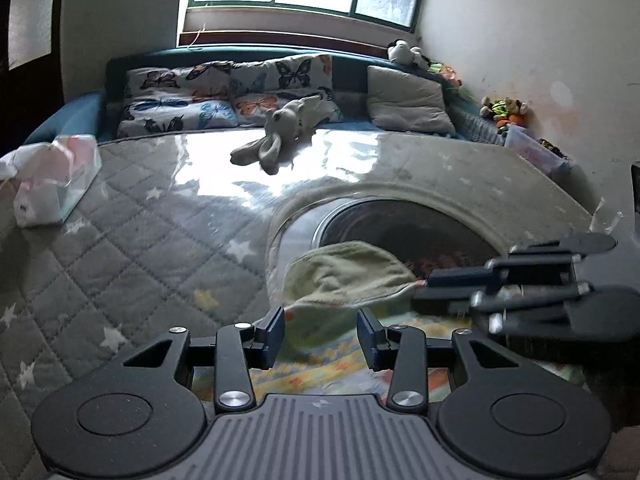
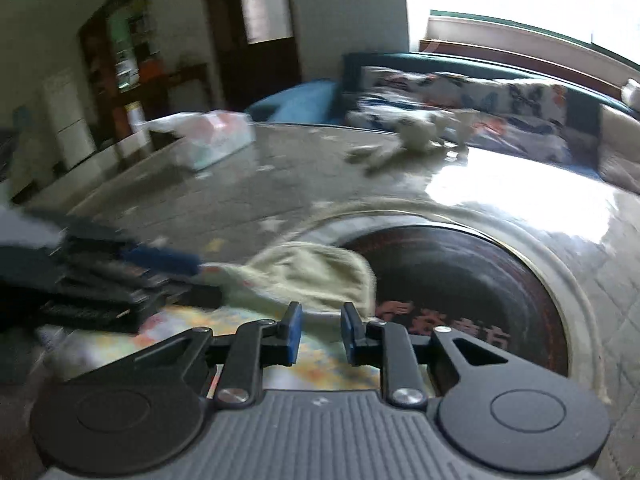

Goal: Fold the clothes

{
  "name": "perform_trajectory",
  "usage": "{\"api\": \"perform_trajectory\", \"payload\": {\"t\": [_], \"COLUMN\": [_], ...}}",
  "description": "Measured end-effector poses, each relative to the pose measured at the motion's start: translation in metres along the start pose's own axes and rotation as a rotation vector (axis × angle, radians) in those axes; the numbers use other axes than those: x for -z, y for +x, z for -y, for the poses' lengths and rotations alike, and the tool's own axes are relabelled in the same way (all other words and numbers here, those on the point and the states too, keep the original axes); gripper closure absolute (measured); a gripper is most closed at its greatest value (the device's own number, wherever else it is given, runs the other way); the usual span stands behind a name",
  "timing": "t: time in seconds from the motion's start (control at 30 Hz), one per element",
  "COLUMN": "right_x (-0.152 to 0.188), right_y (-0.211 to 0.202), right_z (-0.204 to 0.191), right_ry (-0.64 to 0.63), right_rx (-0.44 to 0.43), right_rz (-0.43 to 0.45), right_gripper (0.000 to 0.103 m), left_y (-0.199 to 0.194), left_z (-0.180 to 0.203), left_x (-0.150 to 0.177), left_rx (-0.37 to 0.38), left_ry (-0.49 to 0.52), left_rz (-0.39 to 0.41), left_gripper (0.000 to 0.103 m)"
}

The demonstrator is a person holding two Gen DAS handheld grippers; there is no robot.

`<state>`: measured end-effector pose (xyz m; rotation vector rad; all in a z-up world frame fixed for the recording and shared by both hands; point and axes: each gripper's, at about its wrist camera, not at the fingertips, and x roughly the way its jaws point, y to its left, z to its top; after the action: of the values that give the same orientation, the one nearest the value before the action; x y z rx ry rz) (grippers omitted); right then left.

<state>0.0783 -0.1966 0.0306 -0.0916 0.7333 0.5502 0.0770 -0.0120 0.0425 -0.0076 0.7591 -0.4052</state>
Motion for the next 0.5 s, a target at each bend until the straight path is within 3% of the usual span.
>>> {"api": "perform_trajectory", "payload": {"t": [0.27, 0.5], "right_x": [0.017, 0.055], "right_y": [-0.008, -0.031], "right_z": [-0.04, -0.076], "right_ry": [-0.144, -0.262], "right_rx": [-0.098, -0.069], "right_rz": [-0.061, -0.036], "right_gripper": [0.082, 0.081], "left_y": [0.019, 0.02], "left_z": [0.002, 0.002], "left_x": [0.001, 0.007], "left_rx": [-0.013, -0.031], "left_ry": [-0.011, -0.009], "left_rz": [-0.033, -0.012], "left_gripper": [0.061, 0.061]}}
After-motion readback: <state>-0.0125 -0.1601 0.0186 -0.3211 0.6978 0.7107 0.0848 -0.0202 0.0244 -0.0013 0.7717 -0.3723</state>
